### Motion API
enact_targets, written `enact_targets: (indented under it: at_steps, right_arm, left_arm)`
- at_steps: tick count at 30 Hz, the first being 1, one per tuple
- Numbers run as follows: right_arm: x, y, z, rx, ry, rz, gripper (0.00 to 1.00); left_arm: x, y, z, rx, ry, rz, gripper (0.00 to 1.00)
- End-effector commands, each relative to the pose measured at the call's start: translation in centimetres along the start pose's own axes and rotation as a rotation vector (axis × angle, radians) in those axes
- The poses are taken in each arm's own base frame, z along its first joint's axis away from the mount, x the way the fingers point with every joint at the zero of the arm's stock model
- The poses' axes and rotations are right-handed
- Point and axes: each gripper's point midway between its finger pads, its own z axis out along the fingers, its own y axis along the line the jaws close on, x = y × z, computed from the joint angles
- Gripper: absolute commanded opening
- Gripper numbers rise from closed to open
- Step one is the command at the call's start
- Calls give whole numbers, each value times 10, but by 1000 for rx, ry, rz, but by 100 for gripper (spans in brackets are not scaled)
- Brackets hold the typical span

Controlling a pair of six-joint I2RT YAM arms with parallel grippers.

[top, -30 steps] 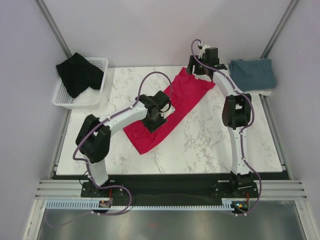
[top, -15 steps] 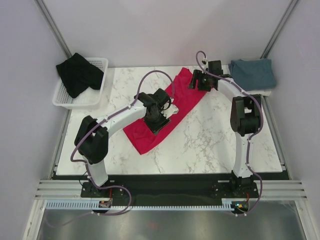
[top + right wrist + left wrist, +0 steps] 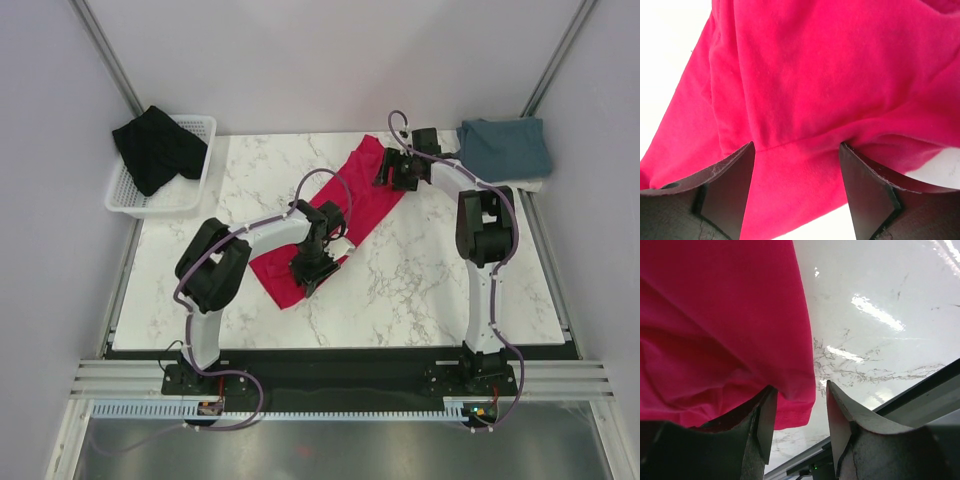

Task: Fold and stack the t-shirts
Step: Fold the tshirt

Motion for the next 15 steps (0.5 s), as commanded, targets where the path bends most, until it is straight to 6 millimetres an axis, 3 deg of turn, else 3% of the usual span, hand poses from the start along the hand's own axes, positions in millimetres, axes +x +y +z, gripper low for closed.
enact_targets:
  at_steps: [1, 6, 8, 12, 15]
  right_arm:
    - [-8, 6, 11, -27, -18, -6, 76]
    - [-11, 0, 26, -21, -17, -8, 77]
    - [-11, -2, 32, -22, -15, -7, 77]
    - [-25, 1, 39, -34, -44, -23, 77]
    - [-32, 2, 43, -37, -60, -33, 77]
  left_arm:
    - [7, -6, 10, 35, 46, 2, 51]
    - [7, -2, 20, 25, 72, -23, 51]
    - [3, -12, 23, 71, 89, -33, 51]
    - [-2, -43, 20, 156, 93, 3, 52]
    - [-21, -73, 18, 198, 78, 60, 52]
